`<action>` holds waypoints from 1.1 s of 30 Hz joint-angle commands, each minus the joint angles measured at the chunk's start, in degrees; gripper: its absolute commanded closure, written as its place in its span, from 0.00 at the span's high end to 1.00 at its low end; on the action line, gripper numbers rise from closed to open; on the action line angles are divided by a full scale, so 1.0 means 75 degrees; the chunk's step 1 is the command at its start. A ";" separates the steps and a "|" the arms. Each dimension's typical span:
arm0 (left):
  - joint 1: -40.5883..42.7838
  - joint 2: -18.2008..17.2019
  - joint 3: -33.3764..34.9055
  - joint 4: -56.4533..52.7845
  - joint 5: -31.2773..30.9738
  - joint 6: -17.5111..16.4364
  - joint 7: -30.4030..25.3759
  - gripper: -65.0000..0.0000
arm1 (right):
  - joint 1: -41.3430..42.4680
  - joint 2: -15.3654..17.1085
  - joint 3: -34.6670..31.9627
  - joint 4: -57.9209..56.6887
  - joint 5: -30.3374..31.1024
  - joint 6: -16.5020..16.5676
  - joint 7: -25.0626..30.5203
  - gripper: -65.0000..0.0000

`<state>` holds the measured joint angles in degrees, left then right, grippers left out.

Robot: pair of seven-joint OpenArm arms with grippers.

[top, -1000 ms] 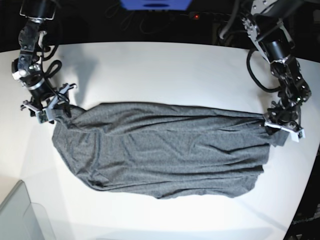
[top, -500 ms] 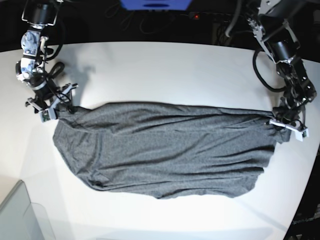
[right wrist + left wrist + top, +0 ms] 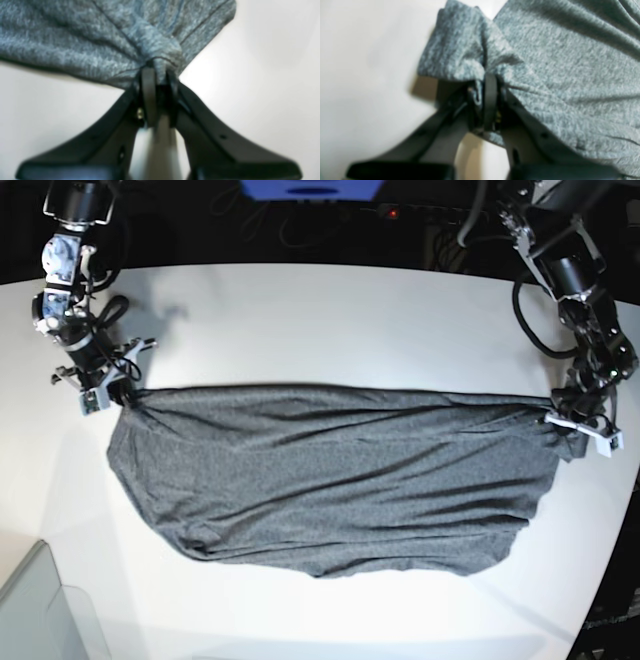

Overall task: Layout the t-shirt on the table in an organized manner, then fold the t-shirt properly
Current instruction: 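Drag the held folded edge away from the shirt body with both grippers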

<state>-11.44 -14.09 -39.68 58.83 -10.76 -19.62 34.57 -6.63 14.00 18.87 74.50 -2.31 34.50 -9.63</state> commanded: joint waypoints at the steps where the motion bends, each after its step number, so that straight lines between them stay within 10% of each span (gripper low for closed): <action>1: -0.0098 -0.0097 -0.0013 0.0109 0.0023 0.0019 0.0015 0.00 | -0.0047 0.0120 0.0056 0.0095 0.0009 -0.0023 -0.0012 0.06; 21: 0.1602 0.0196 -0.0013 0.1879 0.0011 0.0007 0.0039 0.00 | -0.2228 0.0073 0.0771 0.0786 0.0044 0.0528 0.1290 0.02; 33: 0.2598 0.0442 -0.0072 0.3638 0.0011 0.0007 0.0836 0.00 | -0.2708 -0.0735 0.2366 0.1548 0.0044 0.0733 0.1290 0.03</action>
<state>8.29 -9.63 -39.70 84.99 -10.59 -19.77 42.33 -26.74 7.55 36.03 85.12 -2.63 40.47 -1.21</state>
